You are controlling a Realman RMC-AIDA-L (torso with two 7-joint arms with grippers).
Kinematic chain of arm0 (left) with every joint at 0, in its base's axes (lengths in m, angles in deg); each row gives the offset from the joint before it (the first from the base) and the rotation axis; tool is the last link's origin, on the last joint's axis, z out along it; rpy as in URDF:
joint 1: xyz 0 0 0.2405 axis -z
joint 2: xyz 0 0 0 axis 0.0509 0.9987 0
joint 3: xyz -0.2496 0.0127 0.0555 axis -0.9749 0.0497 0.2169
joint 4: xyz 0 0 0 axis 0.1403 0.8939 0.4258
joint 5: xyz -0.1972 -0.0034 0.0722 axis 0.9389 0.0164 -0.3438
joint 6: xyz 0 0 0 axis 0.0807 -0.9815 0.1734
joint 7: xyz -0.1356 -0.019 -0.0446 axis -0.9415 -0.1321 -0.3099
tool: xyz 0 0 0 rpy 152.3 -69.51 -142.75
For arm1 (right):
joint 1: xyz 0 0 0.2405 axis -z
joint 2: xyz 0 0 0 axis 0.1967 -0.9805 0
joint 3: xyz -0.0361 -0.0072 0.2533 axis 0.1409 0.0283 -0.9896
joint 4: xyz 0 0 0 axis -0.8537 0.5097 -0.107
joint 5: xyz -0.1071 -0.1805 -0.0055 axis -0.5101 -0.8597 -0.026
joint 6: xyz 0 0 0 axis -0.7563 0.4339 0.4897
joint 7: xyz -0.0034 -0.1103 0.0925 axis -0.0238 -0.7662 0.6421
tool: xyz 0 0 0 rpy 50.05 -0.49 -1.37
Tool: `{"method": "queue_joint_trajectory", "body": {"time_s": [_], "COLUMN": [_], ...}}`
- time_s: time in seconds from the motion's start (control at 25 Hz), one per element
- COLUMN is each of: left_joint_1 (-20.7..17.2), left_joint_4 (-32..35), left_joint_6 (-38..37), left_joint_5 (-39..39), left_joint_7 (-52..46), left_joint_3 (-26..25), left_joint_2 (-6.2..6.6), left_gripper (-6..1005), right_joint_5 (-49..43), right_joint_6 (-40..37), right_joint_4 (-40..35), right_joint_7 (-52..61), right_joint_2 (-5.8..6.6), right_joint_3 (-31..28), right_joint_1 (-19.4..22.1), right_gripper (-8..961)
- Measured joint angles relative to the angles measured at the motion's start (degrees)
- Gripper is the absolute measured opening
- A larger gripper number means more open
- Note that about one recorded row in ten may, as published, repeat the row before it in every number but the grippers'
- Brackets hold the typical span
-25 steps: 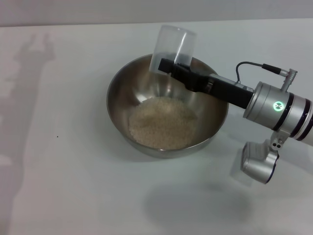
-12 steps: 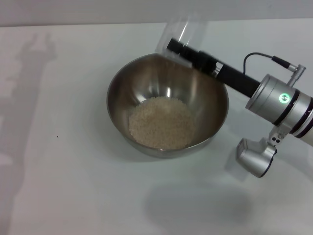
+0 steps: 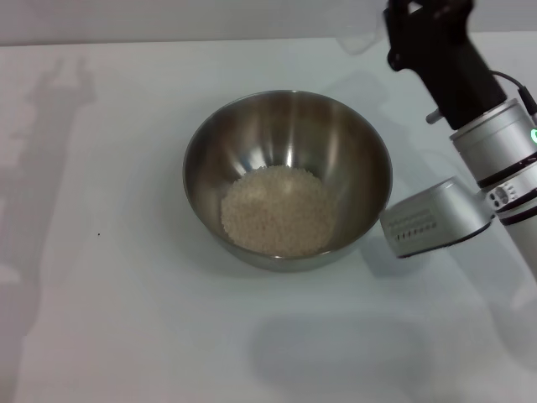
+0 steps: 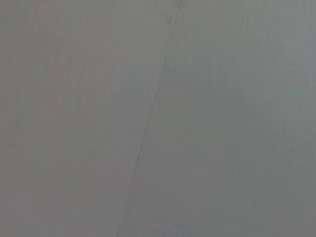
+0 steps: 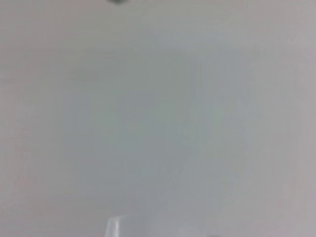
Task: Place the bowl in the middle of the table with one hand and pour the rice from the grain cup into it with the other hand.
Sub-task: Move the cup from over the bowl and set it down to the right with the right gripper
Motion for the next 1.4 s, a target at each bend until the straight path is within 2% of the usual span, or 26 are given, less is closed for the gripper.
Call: {"method": "queue_joint_trajectory", "body": {"time_s": [0.12,0.2,0.28,0.32,0.44,0.52,0.84,1.0,1.4], "left_joint_1": [-0.04,-0.18,-0.39,-0.56,-0.78,-0.92,-0.98,-1.16,-1.09], "left_joint_4": [0.0,0.0,-0.05,-0.15,-0.22,-0.22,-0.08,-0.41,-0.62], "left_joint_6": [-0.09,-0.23,-0.29,-0.35,-0.49,-0.82,-1.74,-1.95,-2.03], "left_joint_5": [-0.03,-0.03,-0.03,-0.05,-0.06,-0.1,-0.33,-1.49,-1.77], "left_joint_7": [0.01,0.01,0.01,0.01,0.01,0.01,0.23,0.15,0.44], "left_joint_3": [0.01,0.02,0.03,0.03,0.03,0.04,0.31,0.3,0.3], "left_joint_2": [0.04,0.05,0.06,0.1,0.13,0.14,0.19,0.22,0.24], "left_gripper": [327,327,327,327,328,328,327,327,328], "right_joint_5": [0.0,0.0,0.0,0.11,1.4,6.32,13.34,14.29,20.18], "right_joint_6": [-0.12,-0.29,-0.29,-0.15,0.08,0.77,7.28,13.65,25.79], "right_joint_4": [2.48,6.62,7.78,9.48,10.94,12.34,13.49,13.5,12.23], "right_joint_7": [3.29,9.85,12.13,16.85,21.99,29.5,43.05,49.37,50.59], "right_joint_2": [-0.07,-0.12,-0.12,-0.16,-0.24,-0.27,-0.3,-0.3,-0.29], "right_joint_3": [-2.45,-7.05,-8.45,-10.64,-11.75,-11.61,-11.42,-11.56,-12.11], "right_joint_1": [1.38,4.17,5.07,6.75,8.23,9.55,10.55,10.11,7.26], "right_gripper": [11,11,10,10,10,10,10,11,10]}}
